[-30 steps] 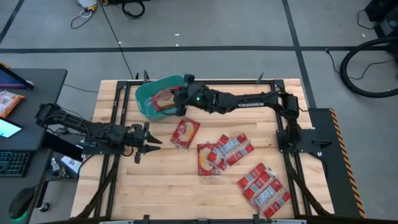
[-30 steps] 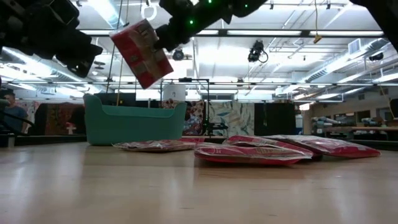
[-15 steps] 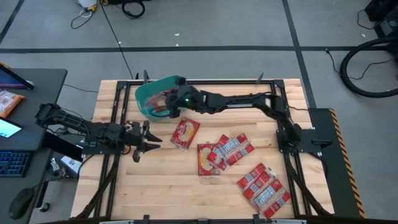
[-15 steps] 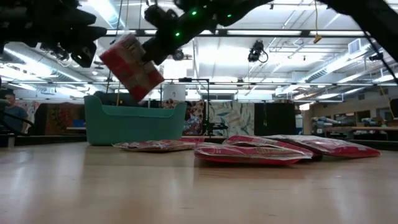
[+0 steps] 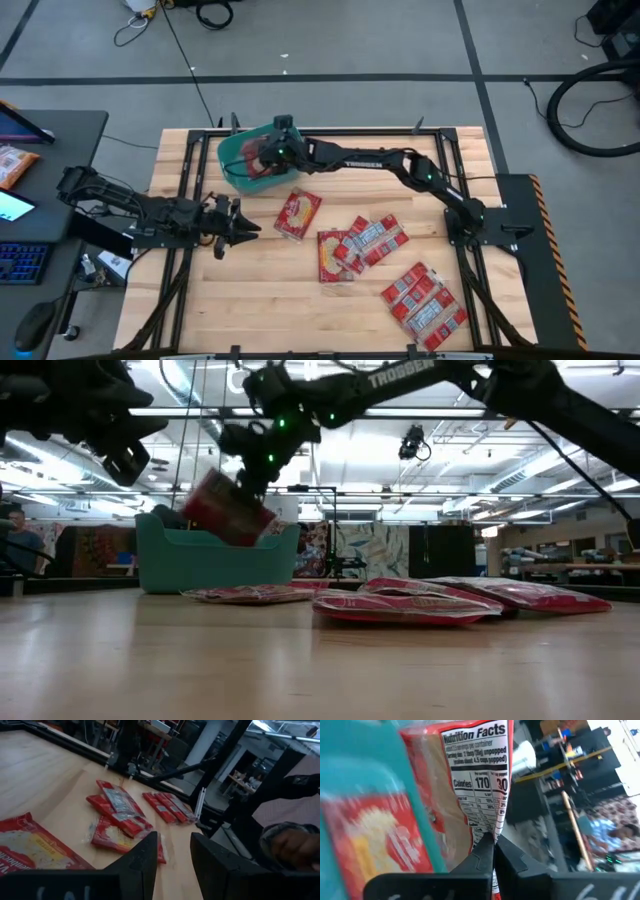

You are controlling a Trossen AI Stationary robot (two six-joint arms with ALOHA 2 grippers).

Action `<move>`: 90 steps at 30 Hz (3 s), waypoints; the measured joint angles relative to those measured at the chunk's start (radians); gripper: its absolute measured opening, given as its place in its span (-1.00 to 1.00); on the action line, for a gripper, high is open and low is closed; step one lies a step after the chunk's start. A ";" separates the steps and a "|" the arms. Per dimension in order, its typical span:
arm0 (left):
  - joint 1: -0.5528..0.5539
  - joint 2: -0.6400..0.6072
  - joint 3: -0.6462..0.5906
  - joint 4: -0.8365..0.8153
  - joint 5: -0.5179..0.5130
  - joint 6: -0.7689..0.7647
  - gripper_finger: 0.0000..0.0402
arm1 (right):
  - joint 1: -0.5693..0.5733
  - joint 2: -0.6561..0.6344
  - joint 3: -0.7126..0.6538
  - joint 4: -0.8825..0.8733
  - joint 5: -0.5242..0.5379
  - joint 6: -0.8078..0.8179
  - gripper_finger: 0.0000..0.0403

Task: Sort popcorn bags into baskets
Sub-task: Put the popcorn bag into the green bin

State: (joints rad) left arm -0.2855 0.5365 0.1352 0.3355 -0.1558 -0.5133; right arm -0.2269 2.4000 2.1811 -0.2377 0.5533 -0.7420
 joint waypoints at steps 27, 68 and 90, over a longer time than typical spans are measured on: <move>0.000 0.000 0.000 -0.102 0.045 -0.130 -0.40 | 0.068 -0.007 0.080 -0.368 -0.059 -0.020 -0.39; 0.001 0.220 0.000 -0.036 -0.183 0.002 -0.40 | 0.287 -0.185 -0.239 -0.855 -0.297 0.323 -0.42; 0.067 0.513 0.005 0.182 -0.253 0.025 -0.40 | 0.274 -0.461 -0.851 -0.249 -0.245 0.272 -0.23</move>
State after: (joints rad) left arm -0.2189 1.0496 0.1400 0.5170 -0.4084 -0.4886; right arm 0.0469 1.9389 1.3300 -0.4864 0.3086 -0.4699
